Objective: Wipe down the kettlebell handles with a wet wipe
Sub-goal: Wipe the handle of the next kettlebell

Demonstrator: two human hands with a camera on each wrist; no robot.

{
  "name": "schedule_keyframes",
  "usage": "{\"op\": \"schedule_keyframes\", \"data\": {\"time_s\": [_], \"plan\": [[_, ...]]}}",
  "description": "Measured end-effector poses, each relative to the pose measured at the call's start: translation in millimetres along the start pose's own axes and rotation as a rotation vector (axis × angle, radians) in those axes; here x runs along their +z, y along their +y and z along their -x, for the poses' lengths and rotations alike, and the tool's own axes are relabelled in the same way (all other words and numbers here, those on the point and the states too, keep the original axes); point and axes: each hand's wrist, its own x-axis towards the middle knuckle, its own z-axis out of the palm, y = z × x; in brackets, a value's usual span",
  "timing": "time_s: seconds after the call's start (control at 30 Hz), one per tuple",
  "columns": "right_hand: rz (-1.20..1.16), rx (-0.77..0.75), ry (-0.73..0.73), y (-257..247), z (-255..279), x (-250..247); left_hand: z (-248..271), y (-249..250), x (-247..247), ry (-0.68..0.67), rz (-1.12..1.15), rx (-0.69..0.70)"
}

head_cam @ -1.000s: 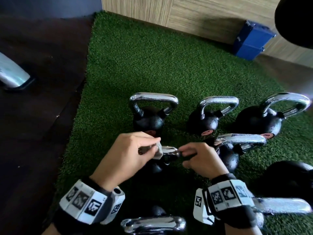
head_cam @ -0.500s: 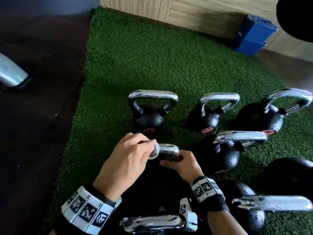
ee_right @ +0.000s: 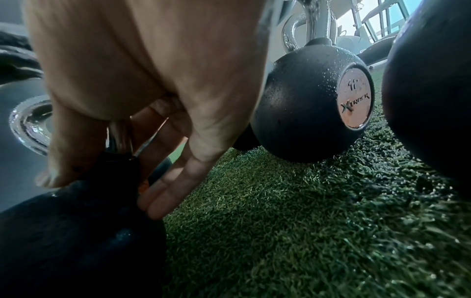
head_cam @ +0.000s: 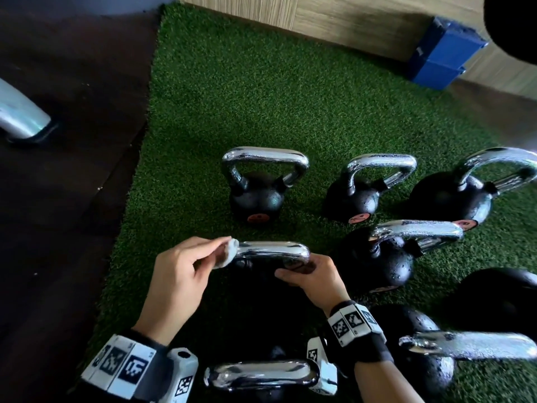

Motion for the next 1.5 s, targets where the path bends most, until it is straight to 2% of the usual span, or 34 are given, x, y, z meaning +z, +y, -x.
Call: {"op": "schedule_keyframes", "data": {"time_s": [0.1, 0.17, 0.27, 0.4, 0.47, 0.6, 0.7, 0.9, 1.03, 1.13, 1.23, 1.4, 1.5], "plan": [[-0.028, -0.005, 0.006, -0.7, 2.7, 0.1, 7.4, -14.6, 4.2, 0.004, 0.127, -0.089], [-0.033, -0.011, 0.004, -0.3, 3.4, -0.1, 10.7, -21.8, 7.6, 0.016, 0.176, -0.089], [-0.041, -0.008, 0.007, 0.2, 2.9, 0.3, 14.3, -33.6, 18.4, 0.025, 0.139, -0.119], [-0.051, -0.002, 0.007, -1.5, 2.1, 0.3, 19.9, -43.3, 39.0, 0.007, 0.1, -0.223], [-0.04, -0.013, -0.003, -1.9, 1.4, -1.1, 20.8, -46.3, 41.1, 0.002, 0.114, -0.21], [0.02, -0.035, -0.003, -3.0, 2.4, -2.5, 24.5, -45.8, 34.3, -0.106, 0.237, -0.222], [0.046, -0.029, 0.011, -4.8, 2.7, -3.4, 28.3, -40.4, 36.3, -0.083, 0.296, -0.246], [0.203, -0.038, 0.07, -9.5, 14.8, -10.0, 20.6, -33.3, 44.2, -0.009, 0.225, -0.325], [0.385, -0.124, -0.037, -14.0, 29.1, -21.7, -9.5, -33.2, 53.8, -0.019, 0.104, -0.365], [0.509, -0.159, -0.169, -24.0, 30.9, -25.6, -36.9, -24.8, 67.7, -0.062, -0.012, -0.314], [0.561, -0.134, -0.243, -31.2, 24.5, -23.0, -57.1, -13.5, 78.2, -0.139, 0.032, -0.269], [0.406, -0.059, -0.035, -35.1, -1.5, -14.5, -59.3, -14.2, 83.6, -0.107, 0.179, -0.315], [0.385, 0.005, -0.134, -29.7, -12.9, 1.1, -53.7, -14.5, 83.9, -0.112, 0.059, -0.288]]}}
